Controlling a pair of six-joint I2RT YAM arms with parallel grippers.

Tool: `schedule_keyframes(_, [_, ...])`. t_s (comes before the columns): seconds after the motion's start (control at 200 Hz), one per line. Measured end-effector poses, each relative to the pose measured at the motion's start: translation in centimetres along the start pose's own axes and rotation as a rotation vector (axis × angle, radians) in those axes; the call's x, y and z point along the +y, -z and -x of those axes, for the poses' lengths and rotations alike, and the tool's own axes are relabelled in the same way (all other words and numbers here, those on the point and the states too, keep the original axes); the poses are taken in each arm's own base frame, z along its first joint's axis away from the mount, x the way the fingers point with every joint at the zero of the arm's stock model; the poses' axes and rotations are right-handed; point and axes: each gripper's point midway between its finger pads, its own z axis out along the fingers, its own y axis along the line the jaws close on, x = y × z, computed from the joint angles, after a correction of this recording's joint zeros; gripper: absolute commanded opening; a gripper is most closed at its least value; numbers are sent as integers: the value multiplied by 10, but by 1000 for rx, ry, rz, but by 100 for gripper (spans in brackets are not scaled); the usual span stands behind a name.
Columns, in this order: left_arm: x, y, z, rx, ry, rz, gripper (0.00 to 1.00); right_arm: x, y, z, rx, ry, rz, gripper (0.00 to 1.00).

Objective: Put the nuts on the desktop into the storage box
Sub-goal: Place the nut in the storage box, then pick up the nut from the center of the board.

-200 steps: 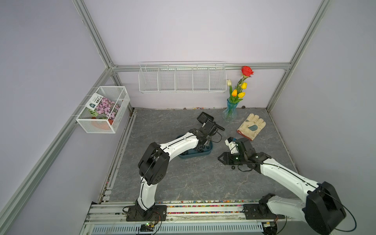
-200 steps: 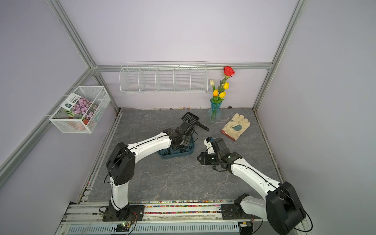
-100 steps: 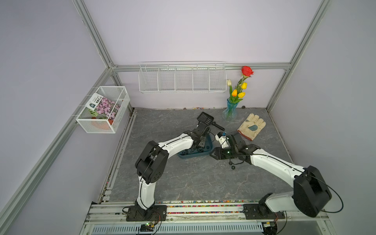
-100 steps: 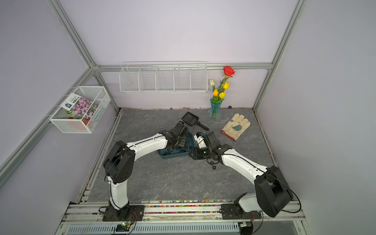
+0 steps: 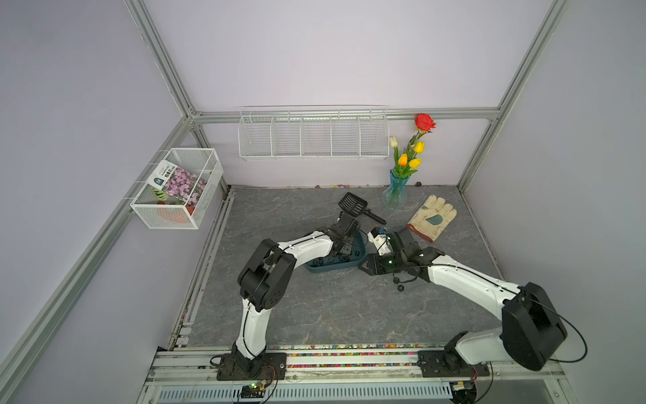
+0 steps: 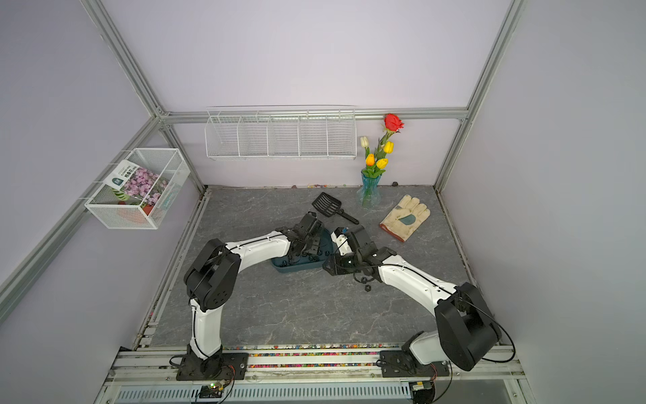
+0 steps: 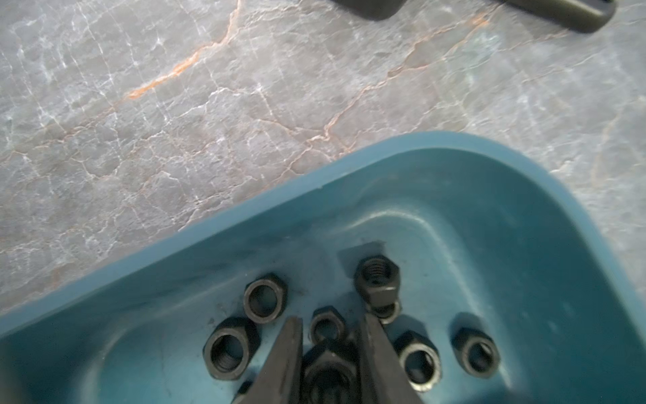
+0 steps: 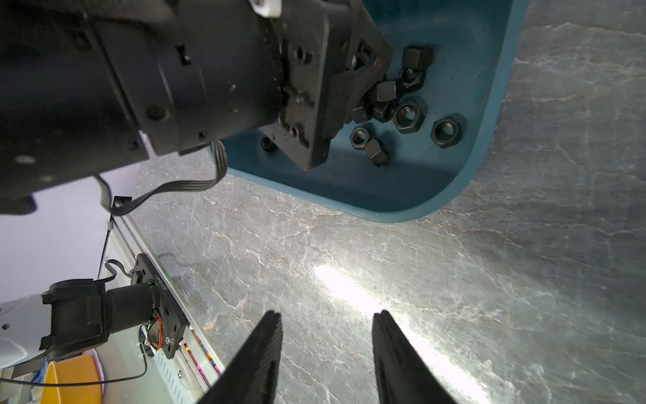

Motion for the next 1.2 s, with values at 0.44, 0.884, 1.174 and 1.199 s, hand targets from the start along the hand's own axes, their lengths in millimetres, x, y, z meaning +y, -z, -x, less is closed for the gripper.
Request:
schedule_keyframes(0.44, [-1, -8, -5, 11, 3, -1, 39, -2, 0, -1, 1, 0, -18, 47])
schedule_keyframes(0.884, [-15, 16, 8, -26, -4, -47, 47, -3, 21, -1, -56, 13, -55, 47])
schedule_keyframes(1.174, [-61, 55, 31, -122, -74, -103, 48, -16, 44, -13, -112, -22, -130, 47])
schedule_keyframes(1.199, [-64, 59, 34, -131, -78, -109, 48, -18, 48, -14, -123, -28, -141, 47])
